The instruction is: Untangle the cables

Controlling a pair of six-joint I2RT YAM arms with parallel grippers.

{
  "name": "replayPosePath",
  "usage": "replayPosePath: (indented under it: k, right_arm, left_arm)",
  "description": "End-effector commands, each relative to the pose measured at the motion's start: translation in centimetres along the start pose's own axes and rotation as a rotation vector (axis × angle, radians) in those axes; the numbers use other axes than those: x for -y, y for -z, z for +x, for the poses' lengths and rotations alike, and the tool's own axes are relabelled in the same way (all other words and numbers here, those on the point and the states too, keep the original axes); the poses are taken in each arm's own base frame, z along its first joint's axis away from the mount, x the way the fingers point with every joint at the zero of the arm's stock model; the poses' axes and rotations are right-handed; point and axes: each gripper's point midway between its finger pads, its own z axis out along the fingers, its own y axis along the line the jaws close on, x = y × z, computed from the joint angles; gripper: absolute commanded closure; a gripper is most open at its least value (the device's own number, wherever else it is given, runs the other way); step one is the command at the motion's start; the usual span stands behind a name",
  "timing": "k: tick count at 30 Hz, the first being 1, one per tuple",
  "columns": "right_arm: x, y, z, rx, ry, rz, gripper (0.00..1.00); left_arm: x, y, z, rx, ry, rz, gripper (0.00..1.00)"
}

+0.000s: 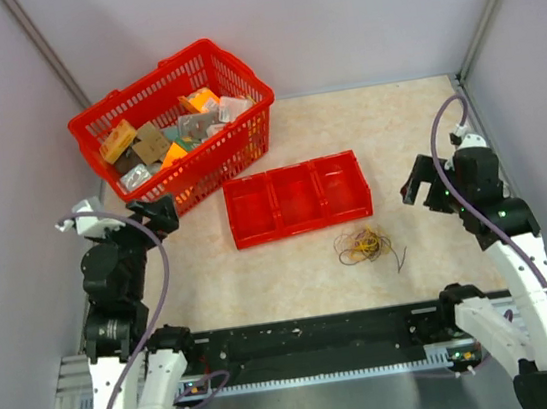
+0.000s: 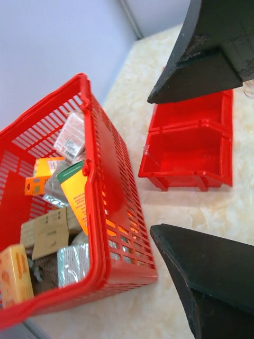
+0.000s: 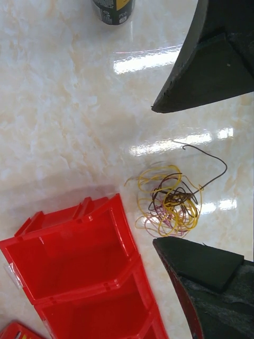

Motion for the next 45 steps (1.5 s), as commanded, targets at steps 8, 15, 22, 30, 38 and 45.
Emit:
replayPosePath:
  k: [8,15,22,30,38,45]
  right_arm:
    - [-5.0,0.2,2.6,-0.107,0.082,-0.241,0.01]
    - [-8.4,-0.4,8.4,-0.254,0.215,-0.275,0.01]
    - [-7.4,-0.2,9.8,-0.263,0.108,-0.248,0.02]
    - [-5.0,-1.6,12.2,-0.270,0.016,-0.144,0.27]
    - [-3.7,-3.4,13.0,-0.260,-0.002,-0.062,0.50]
    - [-4.6,-4.6,14.3,-0.282,0.027,-0.132,0.54]
  left_arm:
    - [4.4,4.0,-0.4,-0.094,0.021,0.197,0.03]
    - [11.0,4.2,4.9,-0.415,0.063,0.642,0.01]
    - [15.3,5.3,11.6,-0.593,-0.077,0.679,0.02]
    - [20.6,7.8,21.0,-0.767,-0.263,0.700,0.17]
    - [24.7,10.1,24.4,-0.881,-0.212,0.795,0.22]
    - [25.5,9.8,25.4,-0.893,-0.205,0.798,0.22]
